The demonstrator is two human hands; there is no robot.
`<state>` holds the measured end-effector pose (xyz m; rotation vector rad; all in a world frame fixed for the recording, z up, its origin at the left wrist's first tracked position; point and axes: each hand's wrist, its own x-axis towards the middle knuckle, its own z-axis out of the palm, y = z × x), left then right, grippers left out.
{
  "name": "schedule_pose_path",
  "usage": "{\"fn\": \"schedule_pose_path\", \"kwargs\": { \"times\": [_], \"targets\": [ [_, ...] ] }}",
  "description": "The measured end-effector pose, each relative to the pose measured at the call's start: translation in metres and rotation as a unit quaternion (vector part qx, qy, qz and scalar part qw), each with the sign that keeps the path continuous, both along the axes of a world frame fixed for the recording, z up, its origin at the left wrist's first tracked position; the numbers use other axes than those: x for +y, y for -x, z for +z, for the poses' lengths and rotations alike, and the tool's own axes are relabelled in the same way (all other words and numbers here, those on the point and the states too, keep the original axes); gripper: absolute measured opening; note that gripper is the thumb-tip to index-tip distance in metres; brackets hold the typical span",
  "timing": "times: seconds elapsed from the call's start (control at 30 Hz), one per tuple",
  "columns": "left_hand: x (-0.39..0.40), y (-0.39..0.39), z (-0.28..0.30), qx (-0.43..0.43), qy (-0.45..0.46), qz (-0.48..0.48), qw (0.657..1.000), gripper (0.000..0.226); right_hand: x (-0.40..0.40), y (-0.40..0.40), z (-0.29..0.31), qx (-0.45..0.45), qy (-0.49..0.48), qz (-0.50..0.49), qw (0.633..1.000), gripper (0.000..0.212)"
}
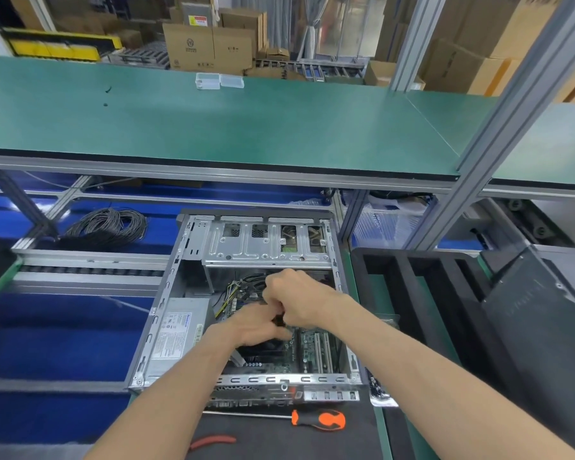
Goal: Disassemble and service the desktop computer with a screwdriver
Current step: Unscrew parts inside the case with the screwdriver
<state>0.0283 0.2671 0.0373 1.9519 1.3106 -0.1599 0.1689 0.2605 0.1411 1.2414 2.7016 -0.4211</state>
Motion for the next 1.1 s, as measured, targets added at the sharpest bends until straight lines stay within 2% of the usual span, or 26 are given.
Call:
{"fn": "schedule_pose_path", "kwargs": {
  "times": [0.07,0.13,0.23,0.3,0.37,0.47,0.57,0.67,0.7,0.8,0.9,0.97,1.03,1.1],
  "targets": [
    [0.0,0.001,0.001,0.058,-0.026,-0.059,0.996,0.097,0.005,-0.007,0.002,0.014,-0.004,-0.041,0.999,0.019],
    [-0.002,-0.002,0.002,0.094,-0.07,-0.086,0.989,0.109,0.009,-0.013,0.002,0.005,-0.02,-0.096,0.995,0.022],
    [-0.003,-0.006,0.0,0.082,-0.102,-0.083,0.988,0.097,0.011,-0.016,-0.001,-0.015,-0.011,-0.118,0.993,0.025],
    [-0.004,-0.005,-0.002,0.086,-0.119,-0.073,0.987,0.091,0.008,-0.014,-0.001,-0.004,-0.008,-0.08,0.997,0.025],
    [-0.004,-0.004,-0.003,0.093,-0.124,-0.07,0.985,0.094,0.005,-0.011,0.001,0.002,-0.003,-0.031,0.999,0.017],
    [-0.003,-0.004,-0.008,0.095,-0.13,-0.066,0.985,0.094,0.003,-0.009,0.0,0.011,0.001,0.016,1.0,0.02],
    [-0.001,-0.003,-0.012,0.102,-0.127,-0.063,0.985,0.082,0.005,-0.01,-0.004,0.023,-0.033,-0.031,0.999,0.016],
    [0.0,-0.001,-0.014,0.103,-0.13,-0.064,0.984,0.086,0.007,-0.012,-0.007,-0.007,-0.045,-0.099,0.994,0.024],
    [0.0,0.0,-0.015,0.101,-0.132,-0.066,0.984,0.085,0.005,-0.012,-0.009,-0.004,-0.038,-0.098,0.994,0.027],
    [-0.001,-0.001,-0.014,0.097,-0.14,-0.072,0.983,0.081,-0.002,-0.013,-0.008,0.006,-0.017,-0.045,0.999,0.013],
    [0.0,-0.001,-0.016,0.095,-0.139,-0.078,0.983,0.083,-0.004,-0.017,-0.004,0.02,0.004,-0.016,1.0,0.021],
    [0.0,-0.001,-0.016,0.096,-0.142,-0.078,0.982,0.087,-0.003,-0.019,-0.004,0.027,-0.015,-0.045,0.998,0.015],
    [0.001,-0.002,-0.017,0.094,-0.138,-0.077,0.983,0.091,0.002,-0.019,-0.005,0.007,-0.036,-0.103,0.994,0.027],
    [0.002,-0.001,-0.017,0.093,-0.138,-0.081,0.983,0.097,0.005,-0.015,-0.004,-0.036,-0.036,-0.123,0.991,0.027]
  ]
}}
